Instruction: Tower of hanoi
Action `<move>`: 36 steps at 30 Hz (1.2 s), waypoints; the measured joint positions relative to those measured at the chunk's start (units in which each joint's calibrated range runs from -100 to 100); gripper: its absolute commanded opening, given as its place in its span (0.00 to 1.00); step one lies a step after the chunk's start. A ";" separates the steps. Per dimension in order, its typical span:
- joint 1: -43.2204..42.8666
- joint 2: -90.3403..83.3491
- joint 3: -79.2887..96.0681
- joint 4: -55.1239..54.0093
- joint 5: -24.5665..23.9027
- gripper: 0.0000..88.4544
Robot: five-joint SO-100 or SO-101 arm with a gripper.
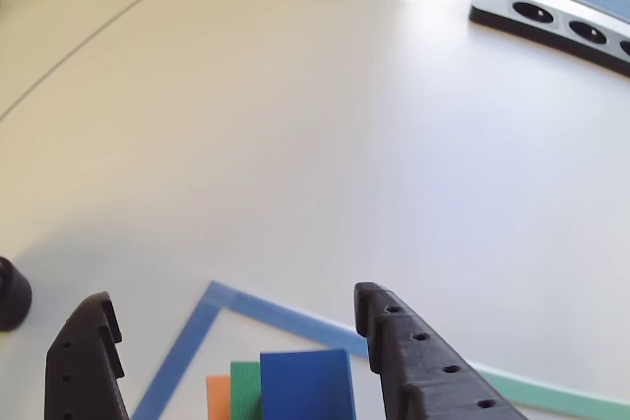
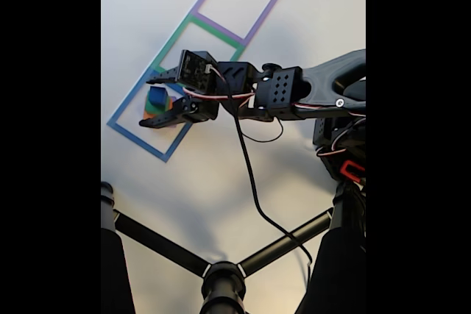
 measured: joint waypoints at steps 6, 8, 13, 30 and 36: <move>-0.30 -5.21 -6.88 9.57 0.00 0.23; -0.50 -8.24 -11.26 17.07 0.00 0.14; -0.80 -14.04 -23.90 40.19 0.00 0.00; 7.29 -17.32 -59.50 98.96 0.00 0.00; 9.09 -19.59 -56.84 99.04 0.00 0.00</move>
